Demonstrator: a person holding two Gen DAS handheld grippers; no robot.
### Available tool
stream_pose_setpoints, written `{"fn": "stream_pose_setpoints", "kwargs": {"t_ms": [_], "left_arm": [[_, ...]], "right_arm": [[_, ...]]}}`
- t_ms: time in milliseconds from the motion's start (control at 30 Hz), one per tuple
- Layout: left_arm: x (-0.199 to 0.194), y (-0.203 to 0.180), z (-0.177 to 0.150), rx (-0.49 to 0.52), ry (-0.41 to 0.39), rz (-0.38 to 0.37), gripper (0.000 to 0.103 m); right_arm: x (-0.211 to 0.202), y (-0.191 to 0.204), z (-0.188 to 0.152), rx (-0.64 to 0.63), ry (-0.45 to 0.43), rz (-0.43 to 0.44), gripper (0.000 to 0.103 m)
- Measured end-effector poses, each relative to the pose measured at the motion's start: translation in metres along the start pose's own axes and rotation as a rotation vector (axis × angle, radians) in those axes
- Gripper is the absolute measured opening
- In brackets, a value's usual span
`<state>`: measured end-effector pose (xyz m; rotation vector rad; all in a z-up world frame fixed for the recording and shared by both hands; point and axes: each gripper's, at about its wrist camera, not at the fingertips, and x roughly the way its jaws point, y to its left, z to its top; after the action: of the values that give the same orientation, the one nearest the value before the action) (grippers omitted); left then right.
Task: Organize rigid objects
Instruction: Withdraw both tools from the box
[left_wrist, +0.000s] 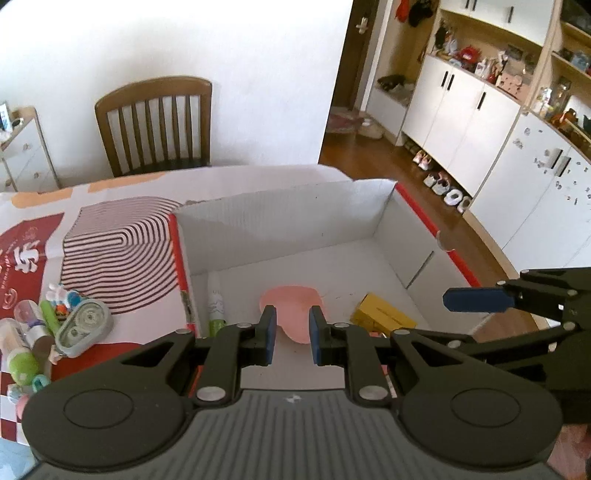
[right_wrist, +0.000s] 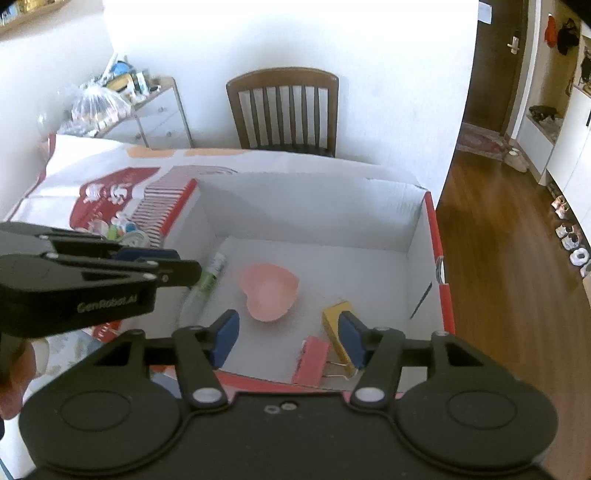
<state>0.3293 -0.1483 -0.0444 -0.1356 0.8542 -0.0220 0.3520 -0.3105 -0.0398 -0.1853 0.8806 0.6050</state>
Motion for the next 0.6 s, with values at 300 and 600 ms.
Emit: {"fn": "stream_pose_setpoints", "kwargs": {"t_ms": [300, 600], "left_arm": [[-0.047, 0.022, -0.022, -0.006, -0.062, -0.032, 0.018], [-0.081, 0.062, -0.049, -0.036, -0.079, -0.022, 0.018]], "right_arm": [[-0.028, 0.025, -0.008, 0.012, -0.063, 0.028, 0.072], [-0.043, 0.060, -0.015, 0.028, -0.110, 0.041, 0.081]]}}
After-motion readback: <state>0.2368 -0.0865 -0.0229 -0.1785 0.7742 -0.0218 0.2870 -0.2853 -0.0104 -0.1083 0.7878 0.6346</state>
